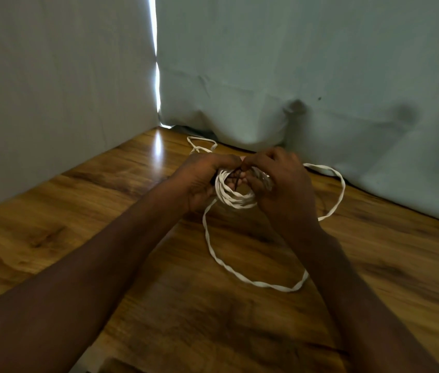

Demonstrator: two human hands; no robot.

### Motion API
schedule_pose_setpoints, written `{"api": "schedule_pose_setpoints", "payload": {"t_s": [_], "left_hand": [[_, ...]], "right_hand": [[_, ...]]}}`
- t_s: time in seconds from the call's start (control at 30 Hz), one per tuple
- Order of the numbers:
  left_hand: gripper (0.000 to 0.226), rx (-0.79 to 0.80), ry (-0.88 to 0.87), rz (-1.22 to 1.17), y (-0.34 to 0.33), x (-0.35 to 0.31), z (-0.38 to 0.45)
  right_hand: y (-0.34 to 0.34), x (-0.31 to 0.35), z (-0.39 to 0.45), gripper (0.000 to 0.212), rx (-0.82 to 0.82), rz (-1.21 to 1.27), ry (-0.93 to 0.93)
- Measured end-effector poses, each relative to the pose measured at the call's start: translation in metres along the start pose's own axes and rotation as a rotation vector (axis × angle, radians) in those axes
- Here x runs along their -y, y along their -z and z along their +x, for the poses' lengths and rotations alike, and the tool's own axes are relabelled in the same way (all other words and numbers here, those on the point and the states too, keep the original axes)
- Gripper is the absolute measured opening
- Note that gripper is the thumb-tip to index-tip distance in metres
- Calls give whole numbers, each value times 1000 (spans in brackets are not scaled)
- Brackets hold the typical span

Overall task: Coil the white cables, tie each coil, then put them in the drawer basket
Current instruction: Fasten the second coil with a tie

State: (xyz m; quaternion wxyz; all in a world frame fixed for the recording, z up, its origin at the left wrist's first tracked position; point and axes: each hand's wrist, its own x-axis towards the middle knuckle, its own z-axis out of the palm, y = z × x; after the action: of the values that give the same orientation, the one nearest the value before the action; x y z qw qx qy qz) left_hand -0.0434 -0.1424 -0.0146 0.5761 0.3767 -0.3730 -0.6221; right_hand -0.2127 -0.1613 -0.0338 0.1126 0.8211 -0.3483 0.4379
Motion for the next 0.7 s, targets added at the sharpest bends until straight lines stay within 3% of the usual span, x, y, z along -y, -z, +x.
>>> {"api": "schedule_pose_setpoints", "payload": {"t_s": [0.23, 0.4, 0.57, 0.7], "left_hand": [[7, -57, -35, 159, 3, 5, 1], [8, -80, -26, 133, 2, 2, -1], [16, -36, -8, 176, 3, -1, -4], [15, -33, -28, 249, 5, 2, -2]], "right_hand": [[2, 2, 1, 18, 49, 69, 50], [10, 1, 3, 27, 130, 112, 62], [8, 4, 2, 29, 91, 34, 43], [7, 7, 2, 18, 56, 70, 31]]}}
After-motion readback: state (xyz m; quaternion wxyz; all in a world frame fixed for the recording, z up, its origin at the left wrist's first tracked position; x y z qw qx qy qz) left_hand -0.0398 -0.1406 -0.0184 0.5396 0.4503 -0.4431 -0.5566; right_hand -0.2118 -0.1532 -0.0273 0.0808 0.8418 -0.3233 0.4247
